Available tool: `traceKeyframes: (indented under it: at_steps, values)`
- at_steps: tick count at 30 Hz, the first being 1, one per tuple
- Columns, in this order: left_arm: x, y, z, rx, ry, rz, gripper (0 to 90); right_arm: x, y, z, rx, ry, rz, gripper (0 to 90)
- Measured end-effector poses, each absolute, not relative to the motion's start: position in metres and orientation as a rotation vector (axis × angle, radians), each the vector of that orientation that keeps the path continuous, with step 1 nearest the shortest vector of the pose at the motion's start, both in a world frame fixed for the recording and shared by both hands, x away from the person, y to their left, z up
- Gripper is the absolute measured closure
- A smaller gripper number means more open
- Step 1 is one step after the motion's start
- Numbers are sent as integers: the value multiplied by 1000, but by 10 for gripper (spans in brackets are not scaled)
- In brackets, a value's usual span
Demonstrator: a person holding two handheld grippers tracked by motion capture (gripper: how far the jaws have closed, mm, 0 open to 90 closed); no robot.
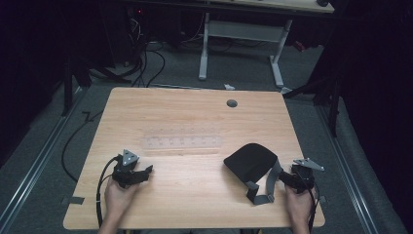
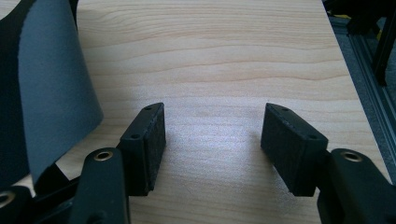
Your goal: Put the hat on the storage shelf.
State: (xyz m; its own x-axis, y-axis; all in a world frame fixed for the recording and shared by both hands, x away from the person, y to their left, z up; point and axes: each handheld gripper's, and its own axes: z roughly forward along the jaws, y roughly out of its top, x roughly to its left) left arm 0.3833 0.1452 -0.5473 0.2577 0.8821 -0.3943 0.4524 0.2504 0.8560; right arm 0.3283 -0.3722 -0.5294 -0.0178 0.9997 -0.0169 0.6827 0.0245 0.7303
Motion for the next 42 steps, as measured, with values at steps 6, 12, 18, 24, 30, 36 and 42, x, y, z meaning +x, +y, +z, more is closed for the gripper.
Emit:
traceKeyframes:
  at_steps: [6, 12, 18, 24, 30, 36, 42]
  values:
    - [383, 145, -547, 1375, 1370, 472, 325, 328, -372, -529, 1715, 1756, 746, 404]
    - [383, 145, -547, 1374, 1371, 473, 324, 328, -372, -529, 1711, 1758, 745, 404]
    - [383, 145, -547, 1373, 1372, 473, 323, 328, -373, -529, 1715, 1758, 751, 404]
    - [383, 145, -547, 1375, 1371, 472, 320, 326, -376, -529, 1730, 1747, 778, 442]
    - [383, 145, -547, 1375, 1371, 473, 320, 322, -376, -529, 1723, 1745, 789, 466]
    - [383, 145, -547, 1376, 1371, 473, 320, 315, -378, -526, 1731, 1736, 825, 486]
    - [383, 145, -547, 1376, 1371, 473, 320, 308, -381, -522, 1735, 1724, 843, 489]
